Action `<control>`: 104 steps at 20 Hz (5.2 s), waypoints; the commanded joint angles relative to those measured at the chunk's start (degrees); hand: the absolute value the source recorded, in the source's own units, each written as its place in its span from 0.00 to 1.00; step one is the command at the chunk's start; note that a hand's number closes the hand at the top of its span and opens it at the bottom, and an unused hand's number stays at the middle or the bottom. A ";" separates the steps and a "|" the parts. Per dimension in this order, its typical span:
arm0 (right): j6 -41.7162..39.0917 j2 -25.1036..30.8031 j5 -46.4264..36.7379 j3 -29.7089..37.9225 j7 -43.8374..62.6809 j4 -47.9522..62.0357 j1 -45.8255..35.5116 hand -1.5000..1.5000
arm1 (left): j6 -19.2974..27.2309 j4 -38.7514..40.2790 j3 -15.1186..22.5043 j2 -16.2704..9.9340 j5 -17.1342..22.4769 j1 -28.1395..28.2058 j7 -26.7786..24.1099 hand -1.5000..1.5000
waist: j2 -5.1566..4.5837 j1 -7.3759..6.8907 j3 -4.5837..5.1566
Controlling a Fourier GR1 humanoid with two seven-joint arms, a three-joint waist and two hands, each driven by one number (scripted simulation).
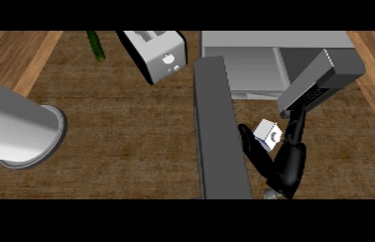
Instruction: Pick up the milk, place it into the microwave and close the microwave
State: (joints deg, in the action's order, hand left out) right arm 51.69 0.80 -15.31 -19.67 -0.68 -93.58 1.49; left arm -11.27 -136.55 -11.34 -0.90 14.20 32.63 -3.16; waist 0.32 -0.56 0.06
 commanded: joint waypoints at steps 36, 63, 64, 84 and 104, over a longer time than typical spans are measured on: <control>-25.11 1.50 27.98 28.91 -57.08 63.68 -19.35 1.00 | -5.92 -1.07 -4.89 0.88 5.05 2.62 -0.91 0.00 | -0.47 -0.48 -0.15; -54.17 10.12 19.06 17.67 -57.79 57.61 -24.18 1.00 | -7.17 1.34 -10.05 0.86 9.06 2.92 -0.87 0.00 | -0.25 -0.01 -0.06; -54.91 12.52 19.91 17.38 -53.69 50.63 -20.81 1.00 | -10.22 -0.24 -11.76 0.79 11.04 6.17 -2.59 0.00 | 0.03 0.33 0.00; -35.14 6.97 7.13 16.96 -31.71 58.71 -45.55 1.00 | -11.36 3.06 -12.27 0.88 9.56 4.55 -3.00 0.00 | -0.57 -1.40 -0.08; -14.59 13.17 1.41 23.22 -39.23 82.75 -61.47 1.00 | -13.86 9.53 -13.15 -2.29 10.60 -3.67 -1.61 0.00 | -3.03 -5.55 -0.25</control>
State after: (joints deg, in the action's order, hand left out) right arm 33.48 12.42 -12.46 3.80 -37.99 -12.36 -58.69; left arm -24.64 -127.93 -24.34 -2.28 24.02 30.06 -5.07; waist -2.29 -5.22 -0.15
